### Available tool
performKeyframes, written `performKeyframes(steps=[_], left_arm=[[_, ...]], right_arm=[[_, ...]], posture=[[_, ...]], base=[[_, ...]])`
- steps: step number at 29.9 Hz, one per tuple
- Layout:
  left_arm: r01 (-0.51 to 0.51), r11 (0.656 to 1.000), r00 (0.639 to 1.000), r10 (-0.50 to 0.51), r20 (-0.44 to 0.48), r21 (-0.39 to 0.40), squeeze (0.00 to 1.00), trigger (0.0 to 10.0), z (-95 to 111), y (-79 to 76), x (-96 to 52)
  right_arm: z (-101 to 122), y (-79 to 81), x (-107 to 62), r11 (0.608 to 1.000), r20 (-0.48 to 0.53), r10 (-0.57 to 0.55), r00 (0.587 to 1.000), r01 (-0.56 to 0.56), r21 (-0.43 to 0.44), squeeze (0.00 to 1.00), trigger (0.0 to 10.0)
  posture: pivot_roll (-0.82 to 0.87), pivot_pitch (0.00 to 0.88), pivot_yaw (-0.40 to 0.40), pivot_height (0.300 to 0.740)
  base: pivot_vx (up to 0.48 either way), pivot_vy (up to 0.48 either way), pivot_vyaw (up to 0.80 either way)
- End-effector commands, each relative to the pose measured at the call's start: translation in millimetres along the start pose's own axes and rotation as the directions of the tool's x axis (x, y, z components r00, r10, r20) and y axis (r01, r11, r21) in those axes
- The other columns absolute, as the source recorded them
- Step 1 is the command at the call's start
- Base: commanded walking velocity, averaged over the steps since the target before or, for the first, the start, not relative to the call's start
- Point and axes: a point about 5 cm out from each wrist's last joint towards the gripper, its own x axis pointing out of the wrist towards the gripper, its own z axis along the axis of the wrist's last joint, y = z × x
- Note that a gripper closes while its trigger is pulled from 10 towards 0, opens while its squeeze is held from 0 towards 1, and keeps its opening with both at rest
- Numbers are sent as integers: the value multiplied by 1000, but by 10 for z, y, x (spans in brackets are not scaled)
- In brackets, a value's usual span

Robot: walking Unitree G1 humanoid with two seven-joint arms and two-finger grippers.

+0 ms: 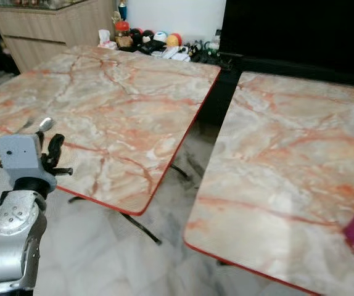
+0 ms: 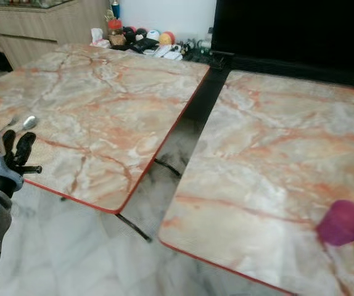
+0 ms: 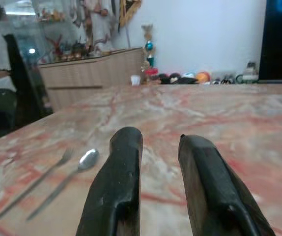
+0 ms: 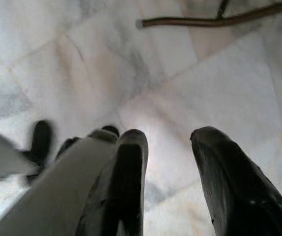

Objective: Setting the table

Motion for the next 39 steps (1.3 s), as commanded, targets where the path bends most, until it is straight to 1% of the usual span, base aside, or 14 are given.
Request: performKeyframes(steps=[1,8,11,16,31,39], left_arm=[[-32,999,999,32,18,36,0,10000,44,94,20],[-64,997,998,63,14,42,0,10000,30,142,5],[-92,995,996,92,19,31,0,10000,28,184,-13],[-117,992,993,116,20,49,0,10000,26,239,-9],[-165,985,986,165,13,57,0,10000,-32,303,-57],[-172,983,985,172,18,61,0,10000,-30,322,-55]], right_arm=[[-33,20,-6,1000,-12,6,1000,-6,1,0,10000],[-28,19,-5,1000,-11,10,1000,-10,-1,0,10000],[-34,9,-7,1000,-12,10,1000,-10,0,0,10000],[-42,7,-9,1000,-13,13,1000,-13,-2,0,10000],[-34,23,-7,1000,-11,19,1000,-19,-6,0,10000],[-29,29,-6,1000,-11,18,1000,-18,-1,0,10000]], posture=[[125,122,-11,740],[132,126,-9,740],[132,126,-9,740],[139,128,-10,740],[144,129,-13,740],[144,123,-7,740]], base=[[0,480,0],[0,480,0],[0,480,0],[0,480,0],[0,480,0],[0,480,0]])
